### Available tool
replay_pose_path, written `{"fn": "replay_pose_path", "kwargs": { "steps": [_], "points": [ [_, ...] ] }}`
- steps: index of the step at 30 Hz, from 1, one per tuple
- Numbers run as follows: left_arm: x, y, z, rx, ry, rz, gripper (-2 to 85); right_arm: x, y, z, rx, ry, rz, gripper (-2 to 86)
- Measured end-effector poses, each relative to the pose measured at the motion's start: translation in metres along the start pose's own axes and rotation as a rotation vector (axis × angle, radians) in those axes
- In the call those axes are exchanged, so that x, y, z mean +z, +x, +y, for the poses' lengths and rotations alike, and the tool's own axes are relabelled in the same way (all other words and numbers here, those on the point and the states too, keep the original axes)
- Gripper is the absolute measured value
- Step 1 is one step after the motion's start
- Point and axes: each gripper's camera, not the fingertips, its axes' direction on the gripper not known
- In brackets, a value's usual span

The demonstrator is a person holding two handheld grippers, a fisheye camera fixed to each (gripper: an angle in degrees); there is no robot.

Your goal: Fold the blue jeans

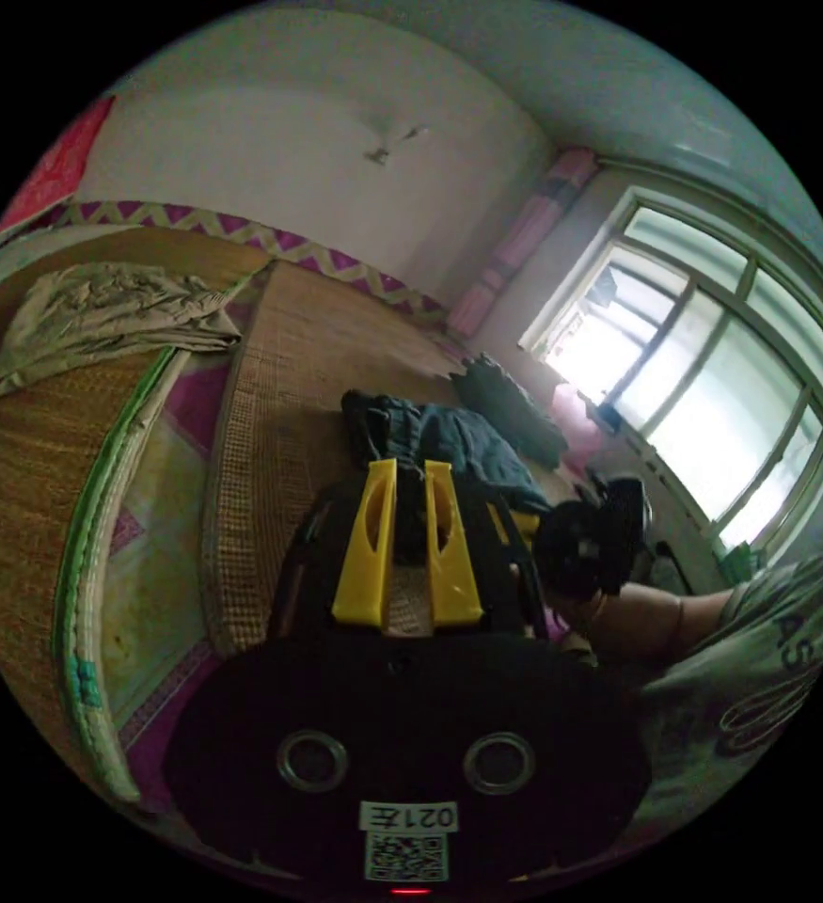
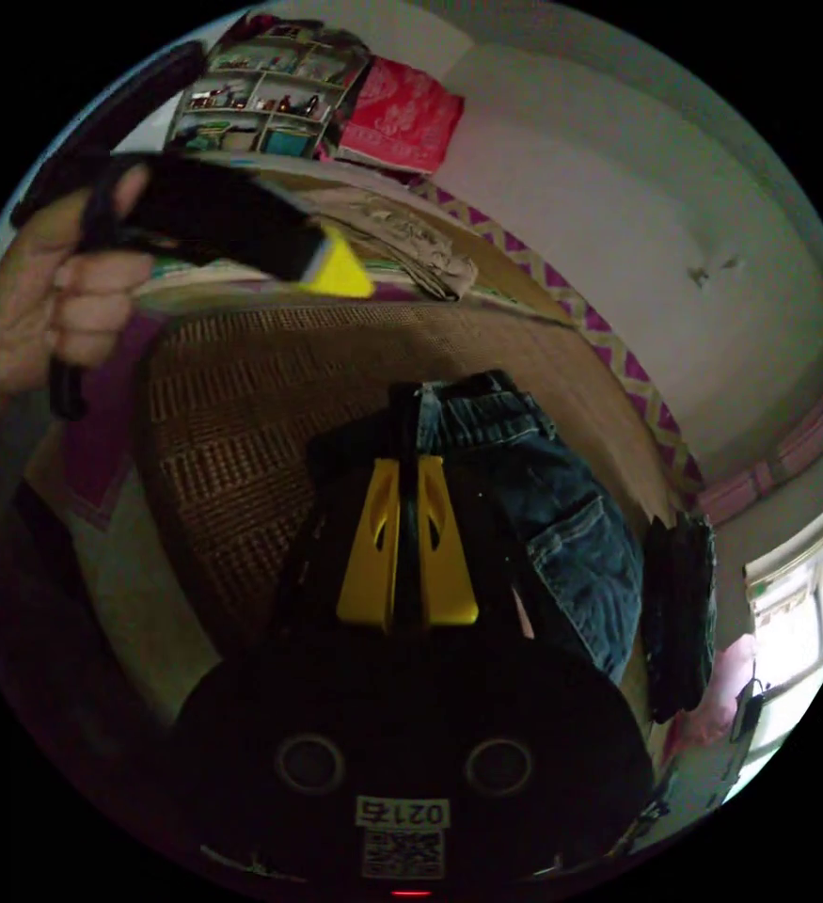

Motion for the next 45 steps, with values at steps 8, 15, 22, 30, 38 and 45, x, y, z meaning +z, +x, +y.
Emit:
{"fn": "replay_pose_path", "kwargs": {
  "steps": [8,15,22,30,38,45],
  "points": [
    [0.079,-0.077,-0.059,-0.167,-0.1,0.12,11.6,-0.015,0.1,0.056,0.116,0.05,-0.35,8.2],
    [0.133,-0.133,-0.082,-0.271,-0.249,0.179,16.9,0.034,0.313,0.219,0.878,-0.011,-0.329,14.6],
    [0.177,-0.163,-0.106,-0.34,-0.384,0.22,7.1,0.148,0.367,0.311,1.134,0.036,-0.803,10.6],
    [0.167,-0.115,-0.168,-0.251,-0.306,0.318,5.2,0.184,0.407,0.356,1.22,0.141,-1.076,6.5],
    [0.274,0.026,-0.319,-0.002,-0.278,0.464,5.3,0.072,0.572,0.374,1.136,0.379,-0.809,6.5],
    [0.43,0.089,-0.392,-0.007,-0.334,0.41,6.5,0.063,0.712,0.387,1.188,0.357,-0.531,8.7]
  ]
}}
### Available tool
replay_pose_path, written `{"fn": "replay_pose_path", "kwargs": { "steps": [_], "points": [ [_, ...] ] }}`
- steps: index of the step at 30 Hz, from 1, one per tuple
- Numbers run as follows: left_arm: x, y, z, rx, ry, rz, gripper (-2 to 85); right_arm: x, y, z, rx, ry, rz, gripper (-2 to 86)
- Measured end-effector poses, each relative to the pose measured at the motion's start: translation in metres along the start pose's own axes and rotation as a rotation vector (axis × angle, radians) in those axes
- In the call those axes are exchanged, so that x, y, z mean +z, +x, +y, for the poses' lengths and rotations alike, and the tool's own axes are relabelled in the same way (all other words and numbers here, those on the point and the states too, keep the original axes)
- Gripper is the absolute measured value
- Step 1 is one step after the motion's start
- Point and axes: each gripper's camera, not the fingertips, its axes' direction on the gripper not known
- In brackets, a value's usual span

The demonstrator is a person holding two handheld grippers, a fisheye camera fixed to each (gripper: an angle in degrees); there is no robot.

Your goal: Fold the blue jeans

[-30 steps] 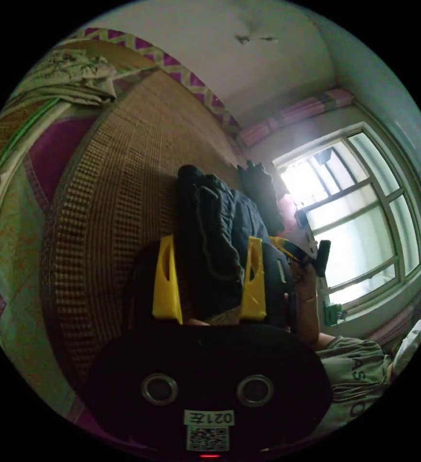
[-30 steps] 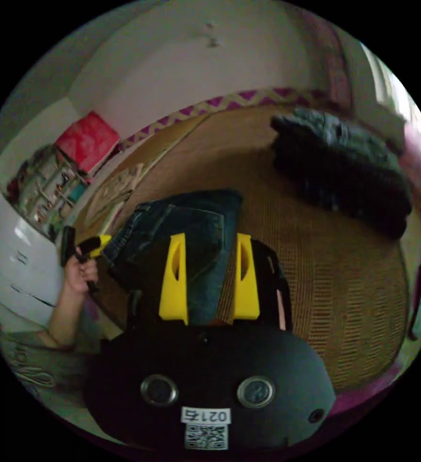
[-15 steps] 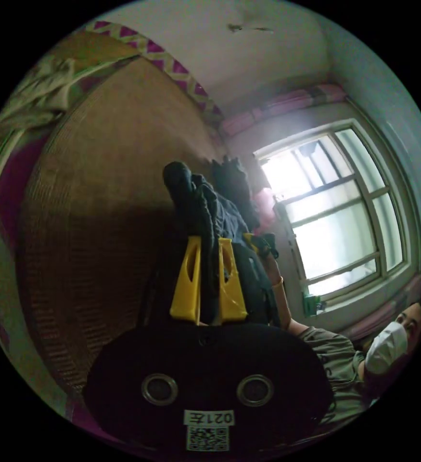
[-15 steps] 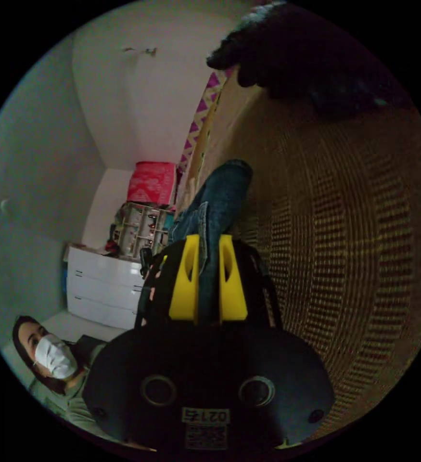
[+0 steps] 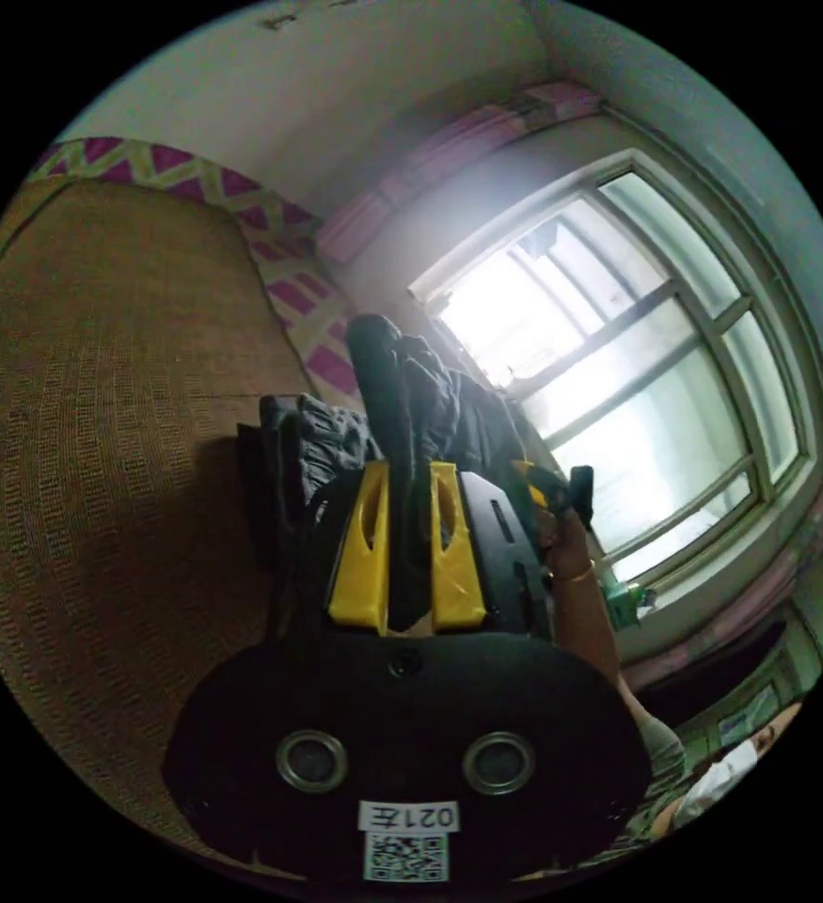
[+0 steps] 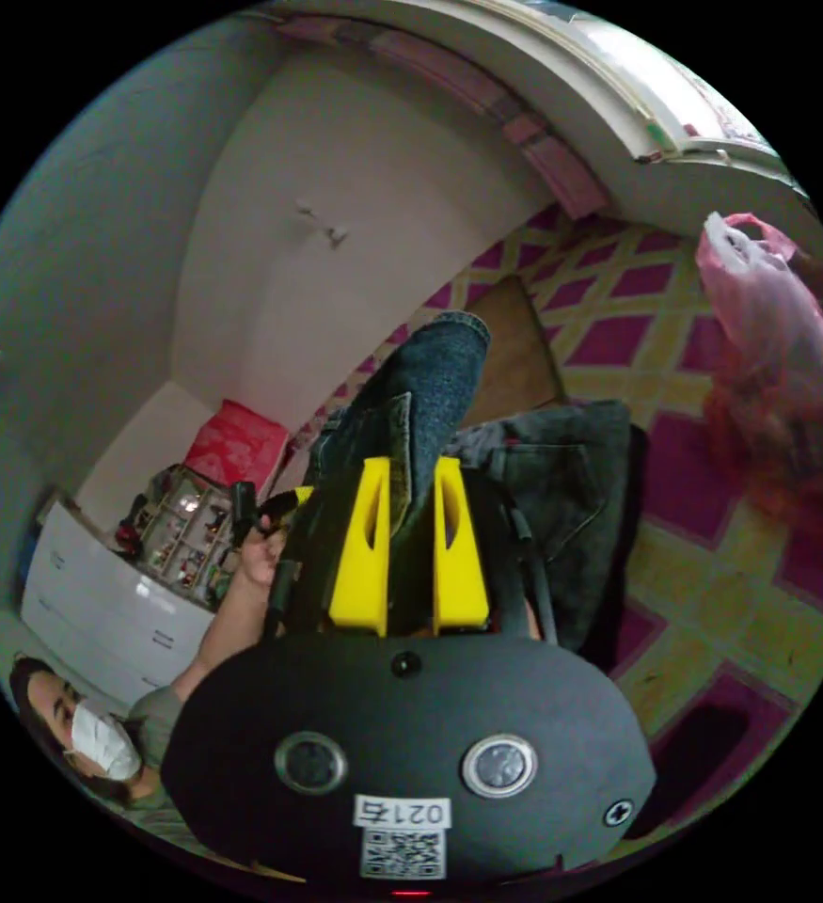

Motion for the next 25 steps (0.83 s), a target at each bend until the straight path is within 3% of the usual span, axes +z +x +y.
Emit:
{"fn": "replay_pose_path", "kwargs": {
  "steps": [3,7,12,17,20,25],
  "points": [
    [0.035,-0.02,0.003,0.014,-0.051,-0.18,6.3,0.039,0.03,-0.01,0.057,-0.039,0.233,13.0],
    [0.022,-0.028,0.034,0.106,0.028,-0.249,7.5,0.074,0.021,0.006,-0.021,-0.033,0.442,13.6],
    [-0.051,0.004,0.094,0.19,0.111,-0.382,5.8,0.141,-0.106,0.049,-0.382,-0.079,0.566,13.9],
    [-0.144,0.031,0.187,0.238,0.284,-0.739,-0.4,0.261,-0.254,0.127,-0.718,-0.197,0.508,13.3],
    [-0.213,0.018,0.25,0.113,0.357,-0.897,-0.8,0.359,-0.343,0.184,-0.884,-0.29,0.401,11.9],
    [-0.328,-0.023,0.339,-0.138,0.281,-1.107,-1.0,0.508,-0.479,0.277,-1.11,-0.332,0.156,11.1]
  ]
}}
